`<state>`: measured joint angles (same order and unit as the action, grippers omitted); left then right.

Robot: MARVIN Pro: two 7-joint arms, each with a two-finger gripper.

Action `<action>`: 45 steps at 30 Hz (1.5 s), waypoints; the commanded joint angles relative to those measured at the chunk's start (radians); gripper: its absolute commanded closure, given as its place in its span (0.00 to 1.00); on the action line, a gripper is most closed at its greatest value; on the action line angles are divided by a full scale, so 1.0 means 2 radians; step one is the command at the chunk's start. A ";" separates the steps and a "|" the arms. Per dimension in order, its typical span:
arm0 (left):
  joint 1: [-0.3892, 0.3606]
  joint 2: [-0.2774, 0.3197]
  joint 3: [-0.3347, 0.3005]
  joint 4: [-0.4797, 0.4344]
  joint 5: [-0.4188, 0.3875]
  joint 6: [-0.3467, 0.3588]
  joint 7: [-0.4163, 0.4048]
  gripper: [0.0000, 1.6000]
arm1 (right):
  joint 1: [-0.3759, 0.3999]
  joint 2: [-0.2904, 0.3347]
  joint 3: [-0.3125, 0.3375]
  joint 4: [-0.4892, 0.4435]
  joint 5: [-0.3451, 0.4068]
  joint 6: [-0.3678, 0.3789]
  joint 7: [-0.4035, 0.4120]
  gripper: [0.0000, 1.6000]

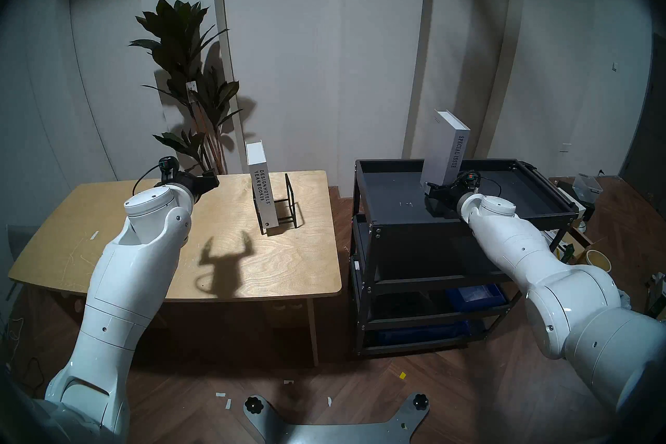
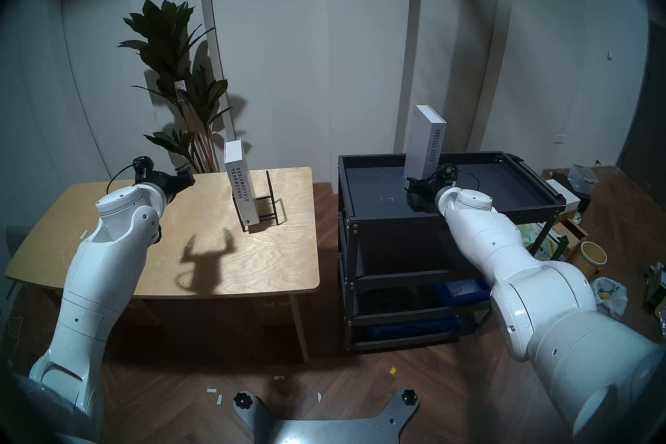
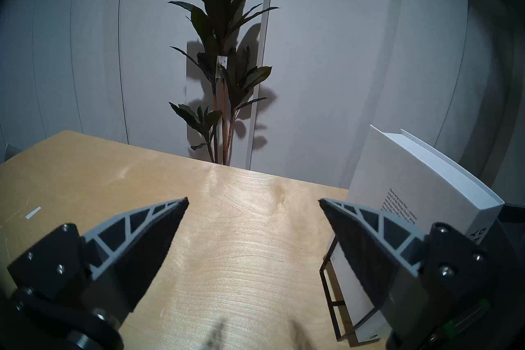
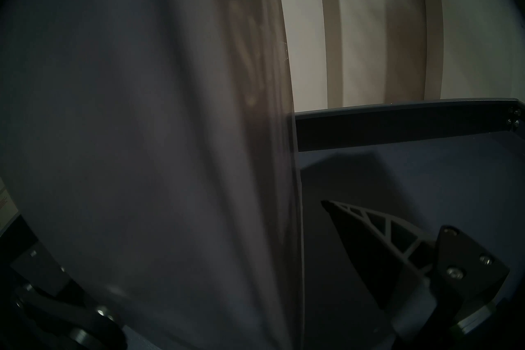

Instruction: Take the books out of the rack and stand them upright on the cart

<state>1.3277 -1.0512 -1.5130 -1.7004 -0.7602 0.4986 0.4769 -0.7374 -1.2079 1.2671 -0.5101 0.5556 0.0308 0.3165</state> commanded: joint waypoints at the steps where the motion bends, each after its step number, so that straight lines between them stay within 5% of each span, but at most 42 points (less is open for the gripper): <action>1: -0.005 0.002 -0.004 -0.006 0.001 -0.006 -0.002 0.00 | 0.056 0.000 0.012 -0.056 0.002 -0.030 0.001 0.00; 45: 0.002 0.004 -0.004 0.003 0.002 -0.007 -0.018 0.00 | 0.051 0.007 0.026 -0.051 0.015 -0.037 0.018 0.00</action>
<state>1.3433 -1.0476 -1.5136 -1.6833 -0.7584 0.4929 0.4432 -0.7349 -1.2039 1.2879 -0.5128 0.5793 0.0230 0.3429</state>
